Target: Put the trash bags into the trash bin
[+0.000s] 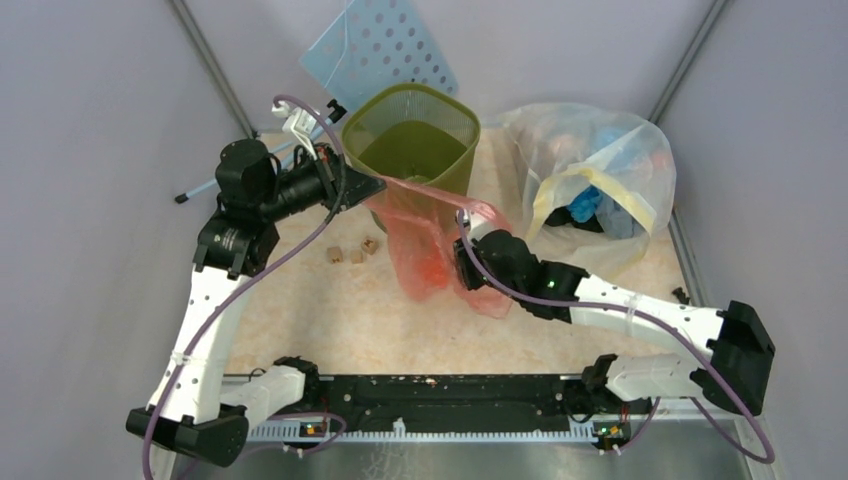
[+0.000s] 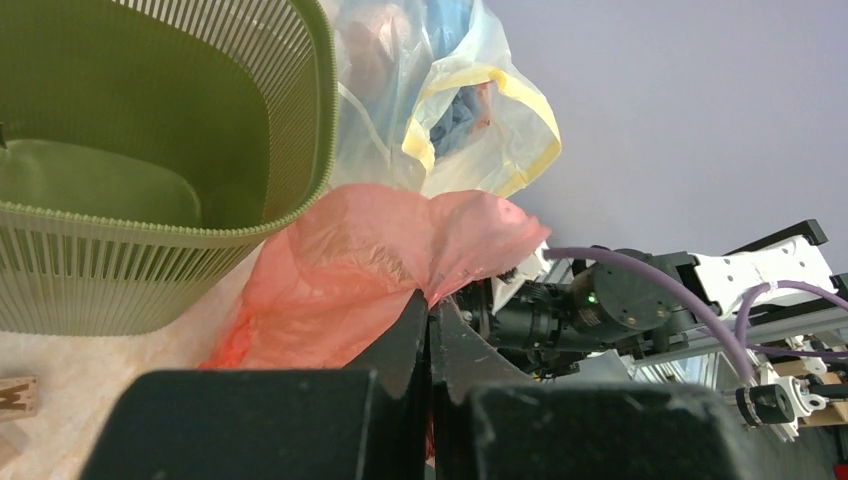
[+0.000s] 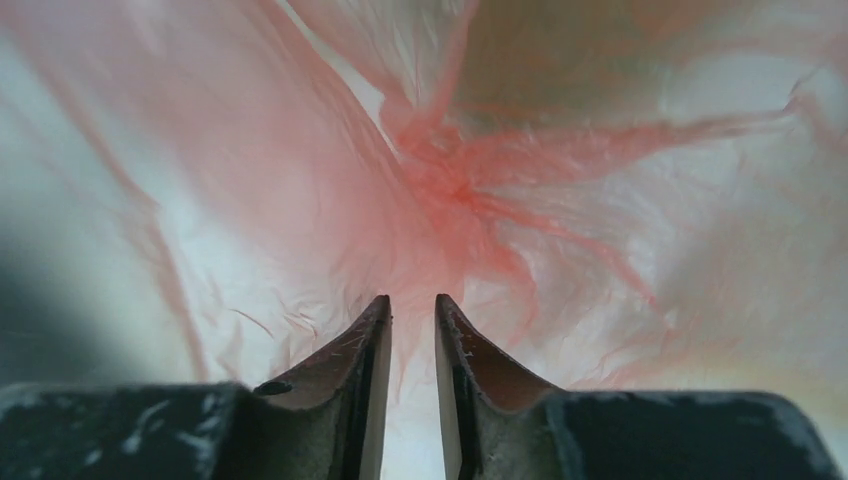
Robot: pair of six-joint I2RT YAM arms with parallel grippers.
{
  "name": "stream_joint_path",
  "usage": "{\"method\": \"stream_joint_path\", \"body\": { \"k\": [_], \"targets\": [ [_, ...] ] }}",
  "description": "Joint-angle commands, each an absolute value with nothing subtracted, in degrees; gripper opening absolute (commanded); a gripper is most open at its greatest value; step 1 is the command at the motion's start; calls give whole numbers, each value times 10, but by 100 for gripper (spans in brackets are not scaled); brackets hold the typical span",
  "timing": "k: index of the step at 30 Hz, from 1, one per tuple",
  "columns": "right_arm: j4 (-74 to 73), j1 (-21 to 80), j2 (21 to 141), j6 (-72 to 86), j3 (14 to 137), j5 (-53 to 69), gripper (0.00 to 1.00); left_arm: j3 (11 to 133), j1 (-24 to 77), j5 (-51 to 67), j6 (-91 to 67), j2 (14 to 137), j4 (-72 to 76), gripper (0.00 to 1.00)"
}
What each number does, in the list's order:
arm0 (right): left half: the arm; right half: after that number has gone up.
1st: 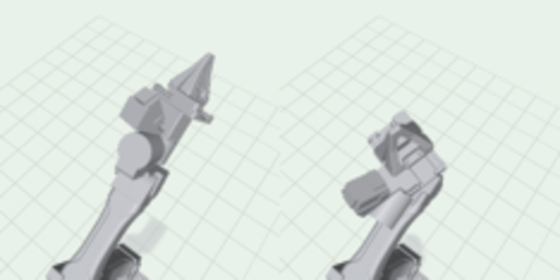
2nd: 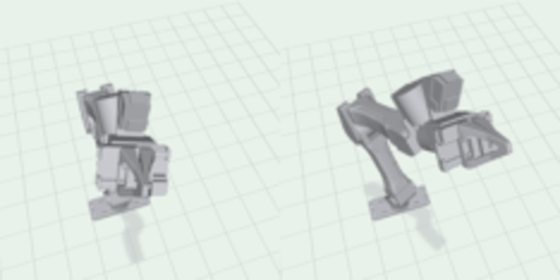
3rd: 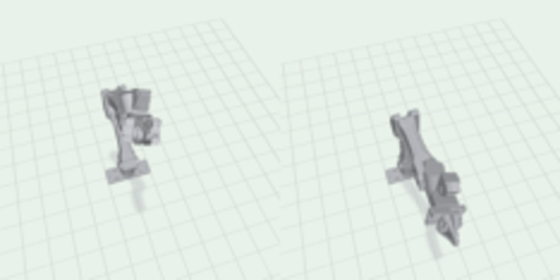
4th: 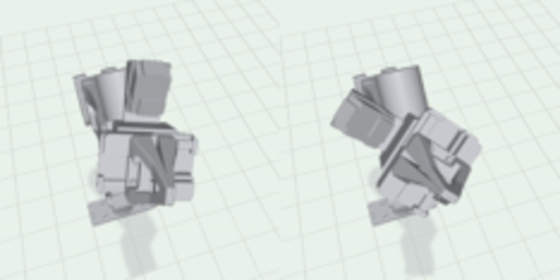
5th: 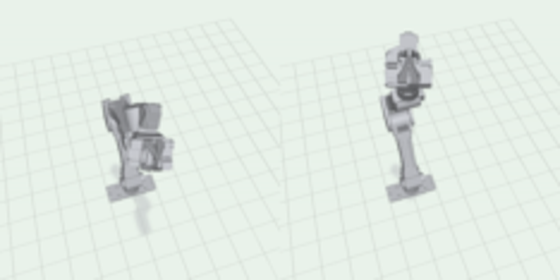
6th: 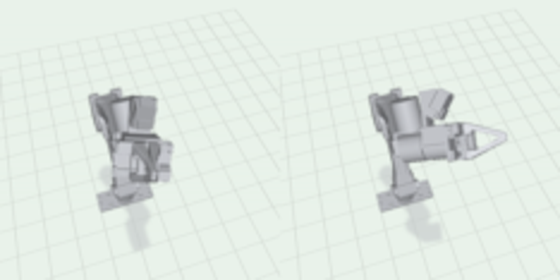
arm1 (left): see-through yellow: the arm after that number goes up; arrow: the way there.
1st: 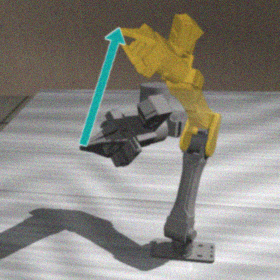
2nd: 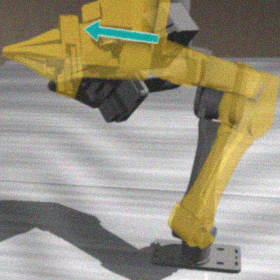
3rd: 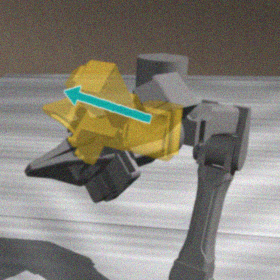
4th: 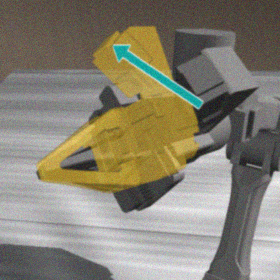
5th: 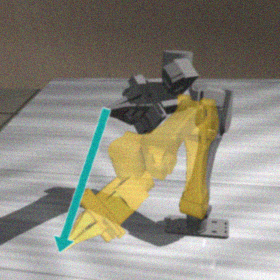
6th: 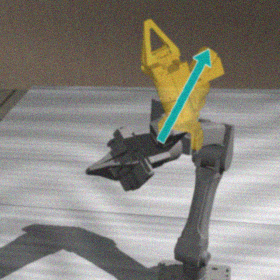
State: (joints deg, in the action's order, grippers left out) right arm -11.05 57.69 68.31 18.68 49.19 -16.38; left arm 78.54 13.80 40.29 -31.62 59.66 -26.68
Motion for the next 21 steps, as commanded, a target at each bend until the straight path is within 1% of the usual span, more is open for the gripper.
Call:
{"method": "stream_joint_path", "body": {
  "k": [1,3,8,12,16,18,20,21],
  "targets": [
    [-50,592,679,135,536,-128,26,784,135,424,-320,598,-227,0],
    [-45,593,677,135,542,-118,30,782,135,424,-319,597,-227,0],
    [-46,593,650,131,550,-96,35,783,135,419,-312,597,-234,0],
    [-39,593,627,122,551,-63,42,788,135,420,-315,600,-234,0],
    [-61,593,643,112,566,-81,43,791,136,431,-330,604,-222,0],
    [-72,593,649,102,575,-67,43,792,135,431,-333,605,-219,0],
    [-62,594,639,93,572,-34,48,793,135,428,-332,607,-220,0],
    [-53,595,630,91,568,-19,53,792,135,427,-332,608,-222,0]
  ]
}}
